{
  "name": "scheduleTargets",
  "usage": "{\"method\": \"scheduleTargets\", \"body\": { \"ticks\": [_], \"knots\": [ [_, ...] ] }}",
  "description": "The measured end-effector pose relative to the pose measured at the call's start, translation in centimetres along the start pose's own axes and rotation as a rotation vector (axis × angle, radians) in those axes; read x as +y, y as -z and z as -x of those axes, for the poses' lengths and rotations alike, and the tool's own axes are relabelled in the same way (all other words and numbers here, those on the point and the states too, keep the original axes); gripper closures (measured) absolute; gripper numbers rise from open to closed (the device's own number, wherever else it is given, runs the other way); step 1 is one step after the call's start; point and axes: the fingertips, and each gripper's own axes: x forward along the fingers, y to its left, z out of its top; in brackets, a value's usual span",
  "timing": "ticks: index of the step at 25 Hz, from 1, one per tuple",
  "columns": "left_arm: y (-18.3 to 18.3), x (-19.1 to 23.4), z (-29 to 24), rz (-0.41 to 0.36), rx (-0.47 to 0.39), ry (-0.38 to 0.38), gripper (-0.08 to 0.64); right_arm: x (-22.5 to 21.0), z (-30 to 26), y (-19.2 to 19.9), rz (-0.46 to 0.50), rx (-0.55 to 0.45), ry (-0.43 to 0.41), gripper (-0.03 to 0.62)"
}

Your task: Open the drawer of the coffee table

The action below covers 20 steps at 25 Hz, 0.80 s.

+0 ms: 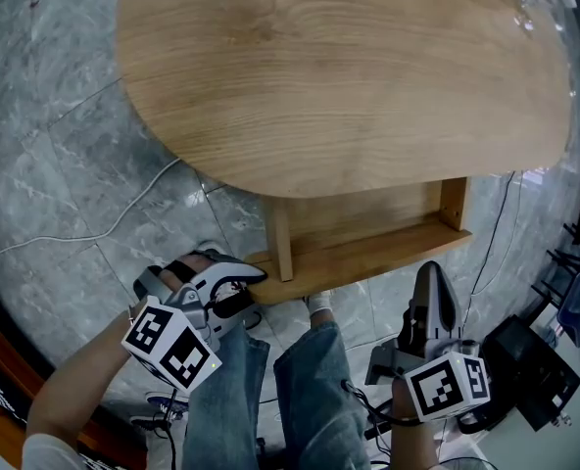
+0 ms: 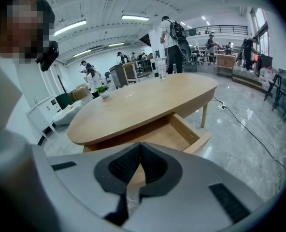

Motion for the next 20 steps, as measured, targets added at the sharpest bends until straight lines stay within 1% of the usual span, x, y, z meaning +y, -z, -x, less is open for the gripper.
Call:
{"method": "scheduleTargets", "body": {
  "ticks": [3, 10, 16, 20],
  "knots": [
    [0.1, -1.0, -0.2, -0.001, 0.004, 0.008, 0.476, -0.1, 0.3, 0.0, 0.002, -0.002, -0.002, 0.592],
    [-0.2, -1.3, -0.3, 0.019, -0.004, -0.012, 0.476, -0.6, 1.0, 0.5, 0.004, 0.008, -0.002, 0.592],
    [0.3, -2.5, -0.4, 0.007, 0.006, 0.002, 0.476, -0.3, 1.0, 0.6, 0.012, 0.008, -0.012, 0.592],
    [0.6, -3.0, -0.6, 0.001, 0.013, -0.002, 0.477, -0.3, 0.9, 0.6, 0.018, 0.005, -0.015, 0.592]
  ]
}}
